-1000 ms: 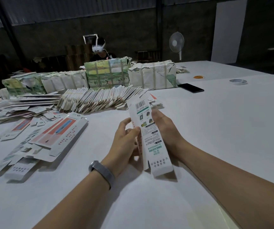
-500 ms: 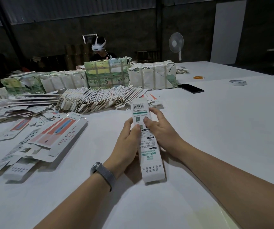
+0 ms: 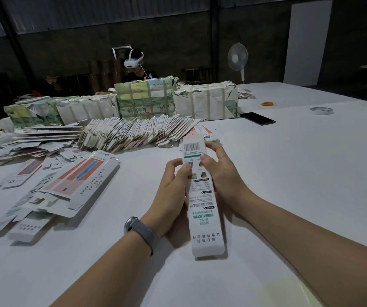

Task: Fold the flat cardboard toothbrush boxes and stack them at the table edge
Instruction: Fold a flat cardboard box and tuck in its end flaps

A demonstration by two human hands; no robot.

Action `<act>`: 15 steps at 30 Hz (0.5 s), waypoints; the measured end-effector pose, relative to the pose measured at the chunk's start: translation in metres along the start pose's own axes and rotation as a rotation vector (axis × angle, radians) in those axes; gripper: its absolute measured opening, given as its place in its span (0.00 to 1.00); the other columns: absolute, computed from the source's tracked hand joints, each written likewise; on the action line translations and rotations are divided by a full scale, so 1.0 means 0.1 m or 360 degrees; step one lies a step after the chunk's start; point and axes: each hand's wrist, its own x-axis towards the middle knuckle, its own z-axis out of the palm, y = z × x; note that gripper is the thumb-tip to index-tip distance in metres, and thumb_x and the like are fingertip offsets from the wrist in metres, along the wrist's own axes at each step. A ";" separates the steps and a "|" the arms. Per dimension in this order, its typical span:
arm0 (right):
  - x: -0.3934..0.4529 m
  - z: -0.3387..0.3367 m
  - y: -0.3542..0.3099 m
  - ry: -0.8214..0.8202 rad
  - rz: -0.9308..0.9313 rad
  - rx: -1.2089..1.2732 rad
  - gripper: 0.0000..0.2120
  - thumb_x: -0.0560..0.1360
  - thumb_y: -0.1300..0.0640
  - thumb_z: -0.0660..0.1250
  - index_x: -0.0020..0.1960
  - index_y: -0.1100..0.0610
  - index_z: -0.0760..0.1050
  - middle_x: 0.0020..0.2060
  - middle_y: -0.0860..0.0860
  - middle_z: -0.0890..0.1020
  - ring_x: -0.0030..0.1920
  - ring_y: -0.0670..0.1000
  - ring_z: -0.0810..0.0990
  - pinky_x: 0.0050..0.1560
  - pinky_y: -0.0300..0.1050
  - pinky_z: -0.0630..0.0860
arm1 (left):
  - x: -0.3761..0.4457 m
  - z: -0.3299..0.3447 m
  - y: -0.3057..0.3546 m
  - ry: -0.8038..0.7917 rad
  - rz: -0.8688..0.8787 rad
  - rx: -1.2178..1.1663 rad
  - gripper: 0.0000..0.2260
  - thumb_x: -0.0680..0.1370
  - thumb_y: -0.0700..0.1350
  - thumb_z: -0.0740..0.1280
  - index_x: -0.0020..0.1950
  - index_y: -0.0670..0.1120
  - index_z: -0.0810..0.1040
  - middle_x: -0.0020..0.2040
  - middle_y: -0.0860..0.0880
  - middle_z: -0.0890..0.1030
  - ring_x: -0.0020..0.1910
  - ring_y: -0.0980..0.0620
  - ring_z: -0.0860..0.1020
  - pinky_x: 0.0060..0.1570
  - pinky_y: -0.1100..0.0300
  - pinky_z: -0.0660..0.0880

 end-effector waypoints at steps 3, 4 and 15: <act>-0.03 0.08 0.03 -0.0079 0.0009 0.0035 0.12 0.84 0.55 0.60 0.65 0.45 0.67 0.49 0.54 0.87 0.43 0.54 0.86 0.40 0.46 0.82 | 0.03 -0.04 -0.02 0.0107 0.0000 -0.0044 0.10 0.85 0.54 0.58 0.62 0.52 0.72 0.41 0.55 0.86 0.39 0.54 0.85 0.35 0.61 0.79; -0.04 0.10 0.03 -0.0101 0.0020 0.0039 0.11 0.84 0.55 0.60 0.64 0.43 0.68 0.48 0.54 0.87 0.43 0.54 0.86 0.40 0.46 0.82 | 0.04 -0.05 -0.02 0.0143 -0.0016 -0.0058 0.11 0.85 0.56 0.58 0.62 0.52 0.72 0.40 0.55 0.86 0.39 0.54 0.85 0.35 0.60 0.79; -0.03 0.09 0.04 -0.0121 0.0136 -0.0044 0.11 0.84 0.53 0.59 0.64 0.43 0.68 0.47 0.56 0.86 0.41 0.53 0.86 0.37 0.45 0.80 | 0.04 -0.05 0.00 0.0178 -0.0026 -0.0103 0.07 0.86 0.52 0.57 0.62 0.55 0.72 0.39 0.53 0.86 0.36 0.54 0.85 0.32 0.62 0.78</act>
